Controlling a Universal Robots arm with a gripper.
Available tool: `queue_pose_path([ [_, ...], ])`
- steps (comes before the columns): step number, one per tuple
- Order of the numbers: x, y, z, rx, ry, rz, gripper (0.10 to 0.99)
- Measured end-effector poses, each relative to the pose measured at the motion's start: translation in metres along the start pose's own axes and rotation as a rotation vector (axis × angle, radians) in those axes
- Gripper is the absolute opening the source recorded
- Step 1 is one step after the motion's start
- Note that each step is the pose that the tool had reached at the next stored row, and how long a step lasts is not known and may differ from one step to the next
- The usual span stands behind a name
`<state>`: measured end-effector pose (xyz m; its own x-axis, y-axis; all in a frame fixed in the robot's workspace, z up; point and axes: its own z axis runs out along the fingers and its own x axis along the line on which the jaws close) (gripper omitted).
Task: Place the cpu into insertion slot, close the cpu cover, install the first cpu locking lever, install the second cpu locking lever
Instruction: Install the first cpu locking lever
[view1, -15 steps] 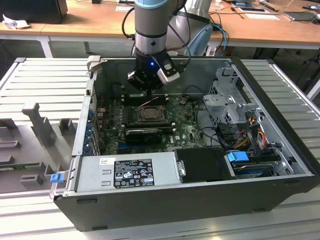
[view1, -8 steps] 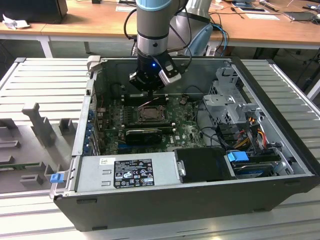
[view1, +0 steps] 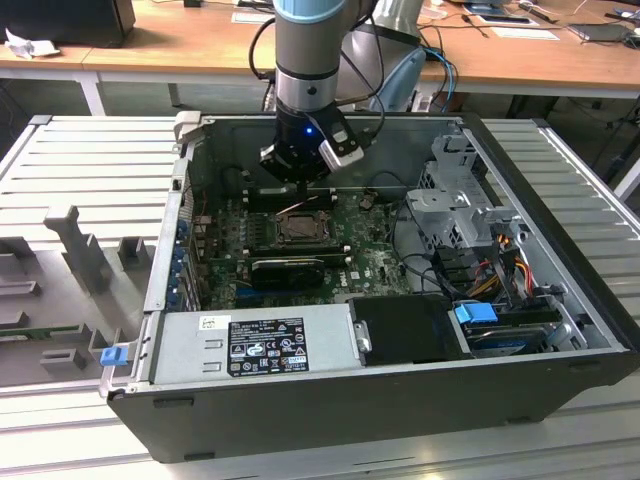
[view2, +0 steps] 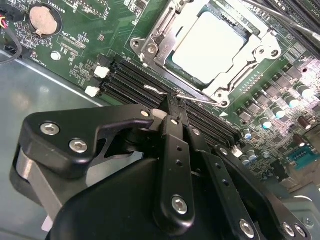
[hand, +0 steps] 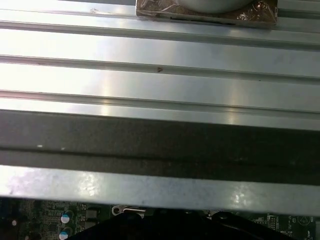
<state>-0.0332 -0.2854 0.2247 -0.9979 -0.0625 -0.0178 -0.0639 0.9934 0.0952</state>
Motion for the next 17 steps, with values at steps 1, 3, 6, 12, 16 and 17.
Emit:
queue_pose_path([
  [1,-0.0008,-0.0001,0.0003,0.0,0.0,0.0,0.106],
  [3,-0.0023,-0.0002,0.001,0.0,0.0,0.0,0.106],
  [6,-0.0053,-0.0005,0.0021,0.0,0.0001,0.0,0.106],
  [12,-0.0116,-0.0012,0.0053,0.0,0.0,0.0,0.106],
  [16,-0.0119,-0.0017,0.0098,0.0,0.0,0.0,0.106],
  [17,-0.0119,-0.0018,0.011,0.0,0.0001,0.0,0.106],
])
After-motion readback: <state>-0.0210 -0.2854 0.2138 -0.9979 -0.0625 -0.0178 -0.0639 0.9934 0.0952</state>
